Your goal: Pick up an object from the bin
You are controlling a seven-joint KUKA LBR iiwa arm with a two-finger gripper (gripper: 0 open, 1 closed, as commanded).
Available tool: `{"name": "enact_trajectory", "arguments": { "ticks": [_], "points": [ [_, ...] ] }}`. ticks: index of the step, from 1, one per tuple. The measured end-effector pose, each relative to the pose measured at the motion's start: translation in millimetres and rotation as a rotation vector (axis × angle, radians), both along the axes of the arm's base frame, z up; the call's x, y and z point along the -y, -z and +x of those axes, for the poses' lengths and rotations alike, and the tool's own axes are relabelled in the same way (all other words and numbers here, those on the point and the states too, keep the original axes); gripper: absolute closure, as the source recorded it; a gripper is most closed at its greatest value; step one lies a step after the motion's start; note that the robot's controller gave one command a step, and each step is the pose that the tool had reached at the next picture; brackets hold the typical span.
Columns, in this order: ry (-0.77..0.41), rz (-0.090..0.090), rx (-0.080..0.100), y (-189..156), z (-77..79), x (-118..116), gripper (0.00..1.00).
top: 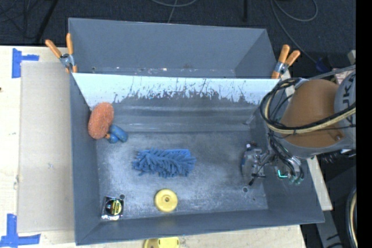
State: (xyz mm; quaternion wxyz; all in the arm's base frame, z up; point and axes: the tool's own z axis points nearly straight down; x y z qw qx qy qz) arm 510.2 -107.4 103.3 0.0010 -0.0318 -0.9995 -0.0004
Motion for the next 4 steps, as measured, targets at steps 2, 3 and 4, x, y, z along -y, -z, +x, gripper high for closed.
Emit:
{"name": "enact_trajectory", "arguments": {
  "ticks": [2, 3, 4],
  "points": [
    [-0.018, -0.002, -0.001, -20.7, -0.8, -35.7, 0.00],
    [-0.073, 0.001, 0.004, -21.9, 38.2, -61.8, 0.00],
    [-0.060, -0.001, 0.006, -0.2, 33.8, -97.0, 0.00]
  ]
}}
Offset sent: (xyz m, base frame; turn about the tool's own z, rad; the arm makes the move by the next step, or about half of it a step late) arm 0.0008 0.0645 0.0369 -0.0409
